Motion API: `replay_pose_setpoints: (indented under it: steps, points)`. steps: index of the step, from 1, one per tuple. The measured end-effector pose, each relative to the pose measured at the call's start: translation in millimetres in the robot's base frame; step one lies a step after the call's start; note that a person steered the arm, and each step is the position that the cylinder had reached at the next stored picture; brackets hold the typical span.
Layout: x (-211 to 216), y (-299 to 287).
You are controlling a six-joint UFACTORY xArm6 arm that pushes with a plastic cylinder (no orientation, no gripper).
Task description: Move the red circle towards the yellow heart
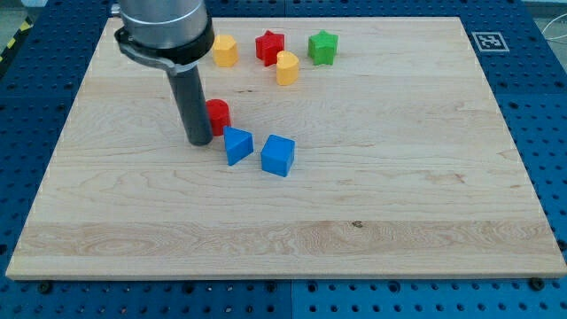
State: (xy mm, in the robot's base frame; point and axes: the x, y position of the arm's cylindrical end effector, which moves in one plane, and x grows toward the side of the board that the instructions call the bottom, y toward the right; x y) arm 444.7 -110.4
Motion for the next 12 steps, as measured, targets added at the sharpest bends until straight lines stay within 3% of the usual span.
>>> replay_pose_setpoints:
  steps: [4,12]
  points:
    - [-64.4,1.6]
    - [-63.5,82.6]
